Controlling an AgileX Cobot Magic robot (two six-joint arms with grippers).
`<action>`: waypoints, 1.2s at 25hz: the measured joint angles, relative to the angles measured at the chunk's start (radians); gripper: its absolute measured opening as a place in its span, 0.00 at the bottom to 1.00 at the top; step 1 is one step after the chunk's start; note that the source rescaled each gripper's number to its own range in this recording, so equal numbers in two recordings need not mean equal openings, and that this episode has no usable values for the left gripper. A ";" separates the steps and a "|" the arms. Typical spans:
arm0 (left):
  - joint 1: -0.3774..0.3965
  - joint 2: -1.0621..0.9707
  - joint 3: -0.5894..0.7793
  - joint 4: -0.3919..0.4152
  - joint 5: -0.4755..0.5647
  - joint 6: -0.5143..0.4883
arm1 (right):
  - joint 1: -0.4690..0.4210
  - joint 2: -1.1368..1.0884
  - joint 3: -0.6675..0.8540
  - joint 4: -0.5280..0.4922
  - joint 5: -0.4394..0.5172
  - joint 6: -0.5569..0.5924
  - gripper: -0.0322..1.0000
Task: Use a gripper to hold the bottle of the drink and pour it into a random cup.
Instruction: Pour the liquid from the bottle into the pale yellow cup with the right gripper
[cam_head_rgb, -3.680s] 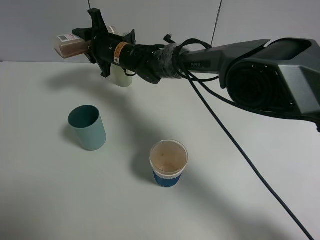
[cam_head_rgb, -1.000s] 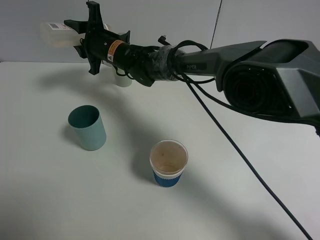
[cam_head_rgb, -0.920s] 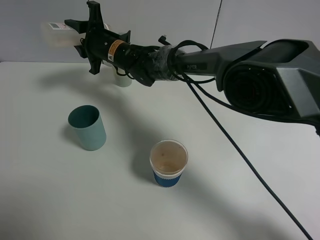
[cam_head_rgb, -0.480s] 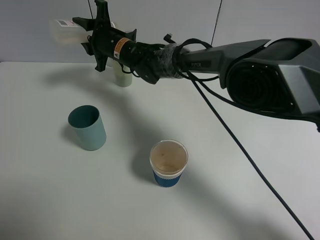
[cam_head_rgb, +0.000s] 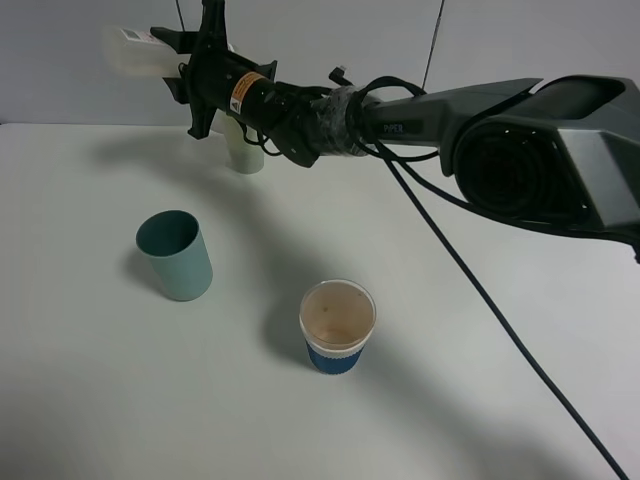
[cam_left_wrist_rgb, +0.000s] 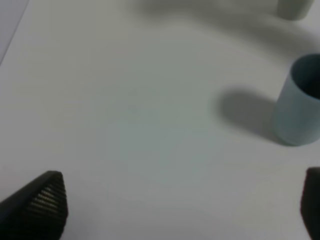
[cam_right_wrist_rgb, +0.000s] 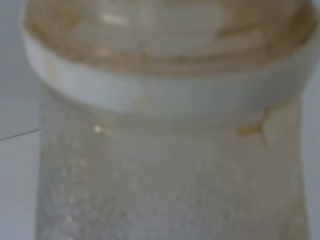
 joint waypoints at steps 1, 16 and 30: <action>0.000 0.000 0.000 0.000 0.000 0.000 | 0.000 0.000 0.000 0.001 0.000 0.007 0.04; 0.000 0.000 0.000 0.000 0.000 0.000 | 0.000 0.000 0.000 0.094 -0.030 0.088 0.04; 0.000 0.000 0.000 0.000 0.000 0.000 | -0.001 0.000 0.000 0.151 -0.071 0.155 0.04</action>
